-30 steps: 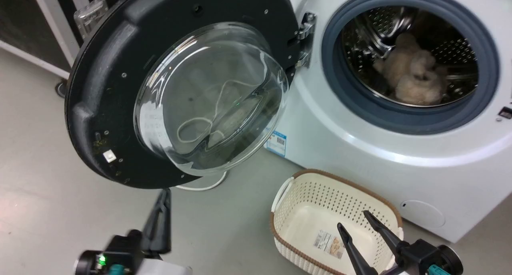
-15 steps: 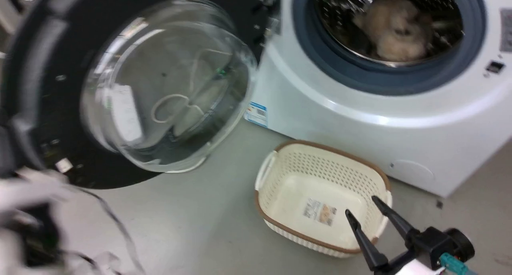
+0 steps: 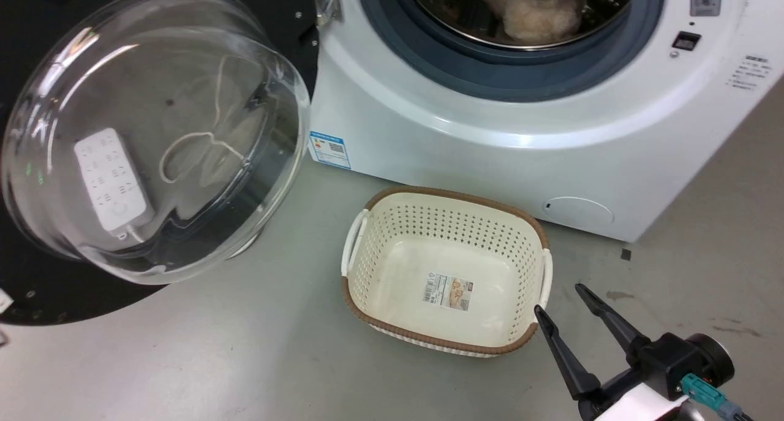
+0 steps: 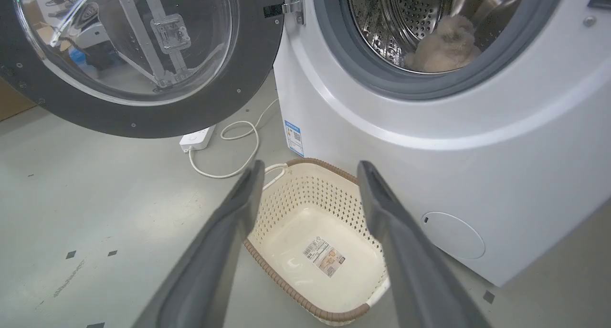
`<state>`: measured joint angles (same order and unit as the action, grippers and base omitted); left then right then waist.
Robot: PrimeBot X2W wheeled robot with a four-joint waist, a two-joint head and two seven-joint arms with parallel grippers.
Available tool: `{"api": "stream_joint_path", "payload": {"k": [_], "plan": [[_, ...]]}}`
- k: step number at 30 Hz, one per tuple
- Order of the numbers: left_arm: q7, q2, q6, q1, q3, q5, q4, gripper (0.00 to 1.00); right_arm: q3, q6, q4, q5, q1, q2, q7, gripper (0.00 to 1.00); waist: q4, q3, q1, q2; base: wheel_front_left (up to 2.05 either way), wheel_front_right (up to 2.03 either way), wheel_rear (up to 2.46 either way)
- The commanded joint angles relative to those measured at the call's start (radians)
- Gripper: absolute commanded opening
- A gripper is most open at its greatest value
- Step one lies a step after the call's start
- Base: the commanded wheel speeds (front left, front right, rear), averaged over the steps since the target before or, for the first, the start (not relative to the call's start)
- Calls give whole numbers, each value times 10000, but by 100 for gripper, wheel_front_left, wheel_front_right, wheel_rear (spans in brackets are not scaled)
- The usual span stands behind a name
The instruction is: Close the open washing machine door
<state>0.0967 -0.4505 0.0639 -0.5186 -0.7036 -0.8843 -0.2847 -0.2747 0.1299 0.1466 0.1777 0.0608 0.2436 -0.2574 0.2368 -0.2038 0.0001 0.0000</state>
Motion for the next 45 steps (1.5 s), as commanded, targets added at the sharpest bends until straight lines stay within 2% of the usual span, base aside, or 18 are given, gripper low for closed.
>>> {"api": "stream_joint_path", "payload": {"k": [1,2,7,15,21,25,30,34,37,40,45], "plan": [[333,-83,87,-147,-78,-236,-207,0,-12,8,-21,79,150,63,-44,100,-63,-29,-1,0,0,0,0],[1589,-195,471,-397,-500,-1227,-933,0,-39,8,-3,113,166,95,-44,100,-110,-18,-1,0,0,0,0],[3810,-295,790,-360,-728,-2516,-1446,0,-108,8,58,119,170,105,-44,100,-125,58,-1,0,0,0,0],[6627,217,472,524,-352,-3824,-636,0,-129,8,201,114,65,41,-44,100,20,389,-1,0,0,0,0],[8003,778,303,1643,96,-4211,507,0,-79,8,341,82,-15,-126,-44,100,39,876,-1,0,0,0,0],[8558,1296,164,2483,522,-4209,1370,0,179,8,419,10,-125,-282,-44,100,-8,1258,-1,0,0,0,0],[9049,2202,-79,3564,1292,-4092,2353,0,687,8,526,-181,-306,-507,-44,100,-180,1701,-1,0,0,0,0],[9140,3091,-324,4361,1942,-3948,2986,0,1146,8,575,-360,-414,-678,-44,100,-452,1901,-1,0,0,0,0],[9088,3673,-326,4997,2606,-3830,3601,0,1388,8,576,-484,-442,-781,-44,100,-774,1949,-1,0,0,0,0],[8857,3912,-394,5485,3297,-3920,3900,0,1525,8,544,-584,-441,-832,-44,100,-1185,1891,-1,0,0,0,0],[7965,3995,-650,5851,4738,-4459,3810,0,1604,8,522,-640,-367,-797,-44,100,-2052,1603,-1,0,0,0,0]]}}
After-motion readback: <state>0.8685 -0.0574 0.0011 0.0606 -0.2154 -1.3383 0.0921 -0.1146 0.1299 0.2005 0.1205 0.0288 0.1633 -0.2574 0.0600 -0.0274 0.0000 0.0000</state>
